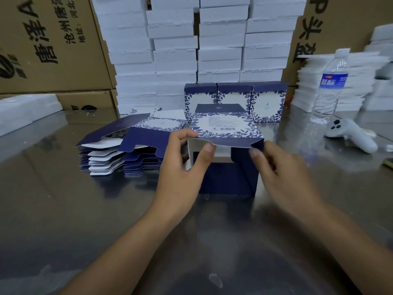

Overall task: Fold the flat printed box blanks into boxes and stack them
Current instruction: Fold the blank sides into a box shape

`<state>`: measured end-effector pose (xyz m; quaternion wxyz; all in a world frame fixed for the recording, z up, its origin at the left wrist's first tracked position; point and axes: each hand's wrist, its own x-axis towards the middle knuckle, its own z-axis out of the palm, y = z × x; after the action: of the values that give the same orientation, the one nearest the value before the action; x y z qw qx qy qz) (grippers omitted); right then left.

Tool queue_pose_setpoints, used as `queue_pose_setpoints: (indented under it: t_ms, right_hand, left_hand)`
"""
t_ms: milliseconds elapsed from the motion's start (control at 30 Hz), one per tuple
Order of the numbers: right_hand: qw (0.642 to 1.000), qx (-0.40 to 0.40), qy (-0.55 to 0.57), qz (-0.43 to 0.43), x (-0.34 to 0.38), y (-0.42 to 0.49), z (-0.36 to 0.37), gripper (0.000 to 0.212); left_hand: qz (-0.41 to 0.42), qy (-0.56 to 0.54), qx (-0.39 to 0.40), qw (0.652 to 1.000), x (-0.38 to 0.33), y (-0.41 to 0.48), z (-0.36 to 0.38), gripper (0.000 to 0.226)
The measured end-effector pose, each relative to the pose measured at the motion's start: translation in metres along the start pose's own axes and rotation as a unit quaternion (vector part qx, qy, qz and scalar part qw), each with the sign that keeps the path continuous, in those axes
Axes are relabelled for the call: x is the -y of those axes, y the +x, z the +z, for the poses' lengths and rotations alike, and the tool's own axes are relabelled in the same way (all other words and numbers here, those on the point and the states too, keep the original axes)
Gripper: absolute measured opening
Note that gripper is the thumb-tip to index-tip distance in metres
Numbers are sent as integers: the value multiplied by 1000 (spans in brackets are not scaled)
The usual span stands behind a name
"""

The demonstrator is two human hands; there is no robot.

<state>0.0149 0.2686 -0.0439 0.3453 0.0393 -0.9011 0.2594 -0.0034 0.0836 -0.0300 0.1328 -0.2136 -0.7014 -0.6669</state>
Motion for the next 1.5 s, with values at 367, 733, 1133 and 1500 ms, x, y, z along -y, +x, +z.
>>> queue_pose_setpoints:
  t_ms: [367, 733, 1133, 1500]
  right_hand:
    - [987, 63, -145, 22, 8, -3, 2, 45]
    - [969, 155, -180, 66, 0, -5, 7, 48]
    - [969, 189, -152, 48, -1, -5, 6, 44]
    - [984, 149, -91, 19, -3, -7, 6, 43]
  left_hand:
    - [-13, -4, -18, 1000, 1, 2, -1, 46]
    - [-8, -4, -14, 1000, 3, 3, -2, 42]
    - [-11, -2, -37, 999, 4, 7, -5, 43]
    - [-62, -26, -97, 993, -1, 12, -12, 46]
